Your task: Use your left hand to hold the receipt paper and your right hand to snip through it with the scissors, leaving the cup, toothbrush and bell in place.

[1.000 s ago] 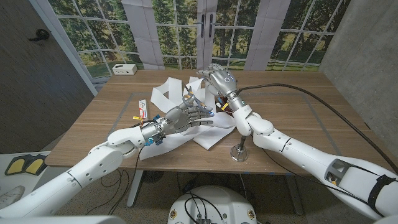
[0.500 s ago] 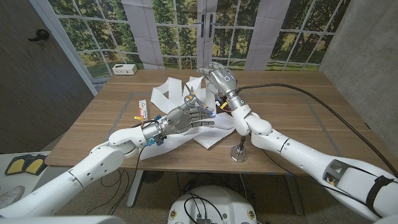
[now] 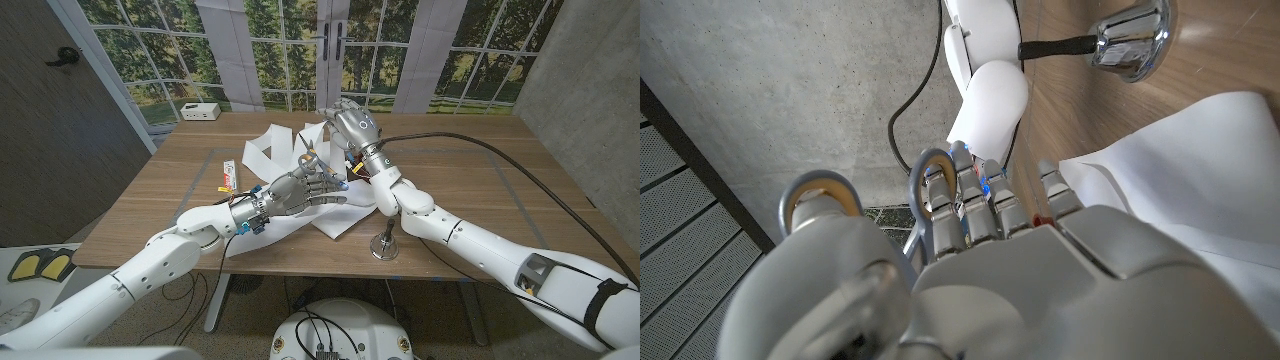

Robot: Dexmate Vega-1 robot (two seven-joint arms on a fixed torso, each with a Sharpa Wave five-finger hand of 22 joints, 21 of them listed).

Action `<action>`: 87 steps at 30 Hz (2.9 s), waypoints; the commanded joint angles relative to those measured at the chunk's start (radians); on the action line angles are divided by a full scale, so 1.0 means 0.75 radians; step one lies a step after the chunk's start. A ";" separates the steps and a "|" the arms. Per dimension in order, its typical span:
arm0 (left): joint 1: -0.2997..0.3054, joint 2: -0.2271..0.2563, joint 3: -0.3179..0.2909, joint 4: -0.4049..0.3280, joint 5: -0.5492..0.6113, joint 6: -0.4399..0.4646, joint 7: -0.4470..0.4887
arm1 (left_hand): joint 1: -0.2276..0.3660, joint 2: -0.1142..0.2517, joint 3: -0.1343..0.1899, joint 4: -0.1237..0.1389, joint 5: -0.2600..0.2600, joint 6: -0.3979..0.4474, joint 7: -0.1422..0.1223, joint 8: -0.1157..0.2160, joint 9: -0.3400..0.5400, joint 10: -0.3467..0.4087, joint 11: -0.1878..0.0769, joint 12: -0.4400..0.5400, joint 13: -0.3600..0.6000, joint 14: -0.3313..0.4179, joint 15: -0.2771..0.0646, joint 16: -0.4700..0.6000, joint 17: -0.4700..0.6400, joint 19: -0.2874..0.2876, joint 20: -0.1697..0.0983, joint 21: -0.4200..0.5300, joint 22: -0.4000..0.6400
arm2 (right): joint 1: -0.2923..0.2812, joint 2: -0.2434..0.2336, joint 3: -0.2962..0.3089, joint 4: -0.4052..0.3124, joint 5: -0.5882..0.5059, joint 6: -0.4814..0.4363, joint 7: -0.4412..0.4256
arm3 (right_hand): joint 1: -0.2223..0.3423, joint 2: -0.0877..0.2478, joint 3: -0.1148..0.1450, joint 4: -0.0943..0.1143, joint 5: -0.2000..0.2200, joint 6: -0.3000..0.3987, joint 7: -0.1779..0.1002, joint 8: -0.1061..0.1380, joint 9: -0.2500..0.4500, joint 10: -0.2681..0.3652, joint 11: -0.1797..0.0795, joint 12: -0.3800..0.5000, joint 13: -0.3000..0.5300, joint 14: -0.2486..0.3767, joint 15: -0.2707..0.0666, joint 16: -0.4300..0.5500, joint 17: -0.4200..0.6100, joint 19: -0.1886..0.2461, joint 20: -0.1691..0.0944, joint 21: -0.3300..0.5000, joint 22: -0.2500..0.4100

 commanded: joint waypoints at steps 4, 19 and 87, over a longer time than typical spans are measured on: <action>-0.022 -0.004 0.019 0.013 0.005 0.019 -0.013 | 0.003 0.010 -0.012 0.000 0.005 0.004 0.007 -0.003 0.005 0.015 -0.004 -0.004 0.003 0.015 -0.001 -0.002 0.007 0.003 0.003 -0.002 0.006 | -0.008 -0.013 0.001 -0.050 0.000 0.002 -0.002 | 0.007 -0.001 -0.003 -0.002 0.010 0.000 0.000 0.002 0.004 0.001 0.005 0.002 0.006 0.014 -0.251 0.003 0.003 0.004 0.002 0.001 0.004; -0.042 -0.010 0.030 0.021 0.010 0.024 -0.031 | 0.001 0.013 -0.018 0.002 0.005 0.005 0.009 -0.004 0.005 0.016 -0.006 -0.006 0.005 0.016 -0.002 -0.004 0.008 0.004 0.003 -0.004 0.006 | -0.033 -0.040 0.019 -0.085 -0.024 0.014 -0.017 | 0.008 -0.004 -0.007 -0.003 0.016 0.006 0.000 0.003 0.004 0.017 0.004 0.008 0.007 0.023 -0.251 0.006 0.006 0.011 0.012 0.002 0.004; -0.096 -0.045 0.029 0.100 0.012 0.008 -0.081 | 0.008 0.028 -0.039 0.005 0.007 0.014 0.005 -0.006 0.006 0.028 -0.008 -0.014 0.011 0.030 -0.006 -0.007 0.009 0.010 0.003 -0.013 0.007 | -0.046 -0.057 0.040 -0.086 -0.031 0.005 0.001 | 0.005 -0.020 -0.029 -0.005 0.041 0.020 0.007 -0.001 0.005 0.036 0.003 0.024 0.010 0.033 -0.250 -0.004 0.011 0.022 0.036 0.002 0.003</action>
